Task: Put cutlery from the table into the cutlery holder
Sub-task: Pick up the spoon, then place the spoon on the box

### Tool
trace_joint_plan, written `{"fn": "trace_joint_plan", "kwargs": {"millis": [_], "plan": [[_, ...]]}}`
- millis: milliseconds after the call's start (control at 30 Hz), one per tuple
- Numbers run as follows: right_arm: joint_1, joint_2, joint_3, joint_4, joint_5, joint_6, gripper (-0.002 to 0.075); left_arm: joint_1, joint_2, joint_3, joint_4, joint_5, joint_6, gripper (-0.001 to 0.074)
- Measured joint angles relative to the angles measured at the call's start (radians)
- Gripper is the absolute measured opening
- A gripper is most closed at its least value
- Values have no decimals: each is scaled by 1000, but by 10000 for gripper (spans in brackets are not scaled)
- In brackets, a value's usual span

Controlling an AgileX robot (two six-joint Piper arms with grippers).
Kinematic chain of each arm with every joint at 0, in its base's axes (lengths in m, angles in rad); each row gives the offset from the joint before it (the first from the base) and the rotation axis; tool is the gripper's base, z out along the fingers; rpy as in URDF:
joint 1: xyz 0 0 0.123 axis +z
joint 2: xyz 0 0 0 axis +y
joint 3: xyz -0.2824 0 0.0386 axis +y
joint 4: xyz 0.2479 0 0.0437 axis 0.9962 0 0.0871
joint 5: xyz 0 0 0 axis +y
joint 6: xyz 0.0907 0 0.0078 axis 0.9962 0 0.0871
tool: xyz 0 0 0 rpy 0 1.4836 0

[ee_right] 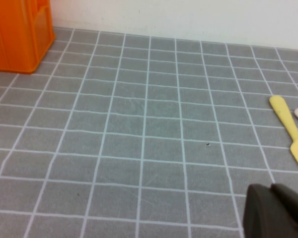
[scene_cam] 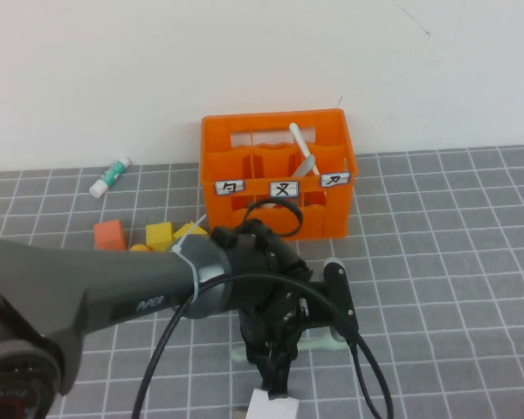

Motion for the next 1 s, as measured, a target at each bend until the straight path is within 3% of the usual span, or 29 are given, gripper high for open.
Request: {"fn": "trace_joint_plan", "kwargs": {"millis": [33, 367, 500, 800, 1000], "plan": [[0, 0, 0, 0, 0, 0, -3, 0, 2, 0, 0, -4, 0, 126], [0, 0, 0, 0, 0, 0, -3, 0, -13, -2, 11, -27, -59, 118], [0, 0, 0, 0, 0, 0, -3, 0, -66, 2, 16, -49, -127, 37], [0, 0, 0, 0, 0, 2, -3, 0, -267, 5, 8, -75, -225, 33], [0, 0, 0, 0, 0, 2, -3, 3, -358, 8, -94, -96, -230, 33]]}}
